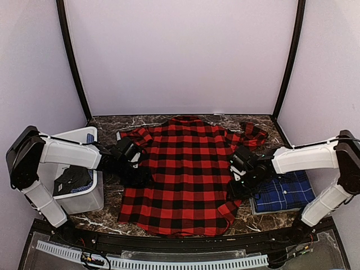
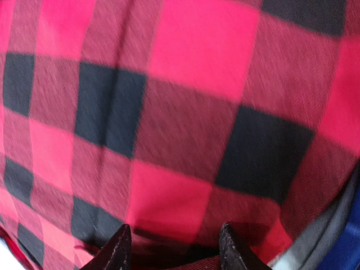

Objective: Fold and stack the long sleeve shirts
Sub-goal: Flatten out the crumpled shirt at the center of the board.

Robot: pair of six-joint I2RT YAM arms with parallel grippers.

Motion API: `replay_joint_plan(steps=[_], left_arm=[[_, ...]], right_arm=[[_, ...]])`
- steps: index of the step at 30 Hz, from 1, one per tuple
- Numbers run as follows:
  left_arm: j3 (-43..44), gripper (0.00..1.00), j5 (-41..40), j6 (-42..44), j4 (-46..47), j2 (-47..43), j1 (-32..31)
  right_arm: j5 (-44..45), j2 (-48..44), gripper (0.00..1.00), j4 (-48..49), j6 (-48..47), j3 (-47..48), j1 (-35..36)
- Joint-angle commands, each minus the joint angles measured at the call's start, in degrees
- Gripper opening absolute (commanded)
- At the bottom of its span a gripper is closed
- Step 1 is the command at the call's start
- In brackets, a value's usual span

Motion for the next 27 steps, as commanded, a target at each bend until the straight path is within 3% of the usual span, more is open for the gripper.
replay_joint_plan(steps=[1, 9, 17, 22, 27], left_arm=[[-1.18, 0.74, -2.88, 0.68, -3.9, 1.39, 0.06], [-5.35, 0.74, -3.98, -0.03, -5.43, -0.04, 3.7], [-3.9, 0.74, -4.1, -0.69, -6.32, -1.12, 3.78], [-1.13, 0.74, -4.79, -0.55, -8.37, -1.65, 3.78], [3.33, 0.74, -5.39, 0.52, -11.18, -4.12, 3.78]], right_arm=[[-2.98, -4.74, 0.5, -3.93, 2.5, -4.24, 0.35], [-6.33, -15.08, 0.51, -7.89, 4.74, -9.07, 0.36], [-7.83, -21.94, 0.51, -11.63, 3.59, -5.26, 0.41], [-7.41, -23.13, 0.51, -9.7, 3.37, -1.82, 0.36], [-6.1, -21.69, 0.51, -1.87, 4.55, -1.16, 0.39]])
